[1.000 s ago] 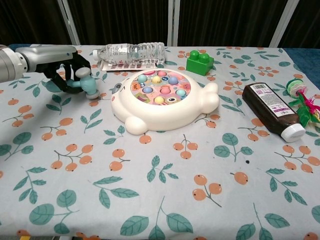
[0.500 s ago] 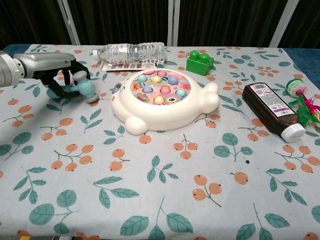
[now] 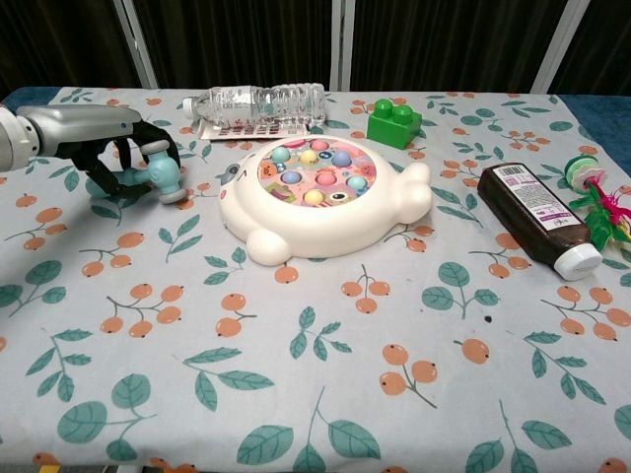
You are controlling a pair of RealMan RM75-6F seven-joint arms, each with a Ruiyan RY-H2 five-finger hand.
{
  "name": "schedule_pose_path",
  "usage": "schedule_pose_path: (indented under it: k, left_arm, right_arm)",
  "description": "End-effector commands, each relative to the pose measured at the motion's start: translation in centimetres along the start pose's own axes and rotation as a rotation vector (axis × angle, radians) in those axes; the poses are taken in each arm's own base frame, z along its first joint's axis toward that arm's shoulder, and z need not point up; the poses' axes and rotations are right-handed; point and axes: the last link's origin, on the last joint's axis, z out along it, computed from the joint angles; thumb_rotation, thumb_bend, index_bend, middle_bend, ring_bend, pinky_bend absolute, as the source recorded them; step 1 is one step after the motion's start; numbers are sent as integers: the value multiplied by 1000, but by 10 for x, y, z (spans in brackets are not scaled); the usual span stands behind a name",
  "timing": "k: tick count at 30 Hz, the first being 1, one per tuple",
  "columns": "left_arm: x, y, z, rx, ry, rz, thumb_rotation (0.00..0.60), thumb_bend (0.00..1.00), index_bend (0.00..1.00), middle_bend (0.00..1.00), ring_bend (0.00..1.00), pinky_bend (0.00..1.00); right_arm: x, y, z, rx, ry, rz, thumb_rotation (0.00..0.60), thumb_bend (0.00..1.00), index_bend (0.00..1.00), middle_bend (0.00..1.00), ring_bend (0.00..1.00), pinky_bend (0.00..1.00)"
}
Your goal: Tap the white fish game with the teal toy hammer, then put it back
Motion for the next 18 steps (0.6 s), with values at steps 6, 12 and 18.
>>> schedule_pose_path:
  k: [6, 12, 18]
  left_arm:
    - [3, 1, -7, 0, -5, -6, 600, 360, 259, 295, 233, 357]
    - [4, 2, -16, -5, -7, -6, 600, 348, 272, 306, 233, 357]
    - [5, 4, -20, -5, -2, -13, 600, 342, 274, 311, 233, 358]
  right_arm:
    - [1, 0, -1, -1, 6, -2, 600, 143, 0, 110, 0, 0]
    - [1, -1, -2, 0, 9, -2, 600, 143, 0, 110, 0, 0]
    - [1, -1, -2, 3, 10, -1, 600, 143, 0, 110, 0, 0]
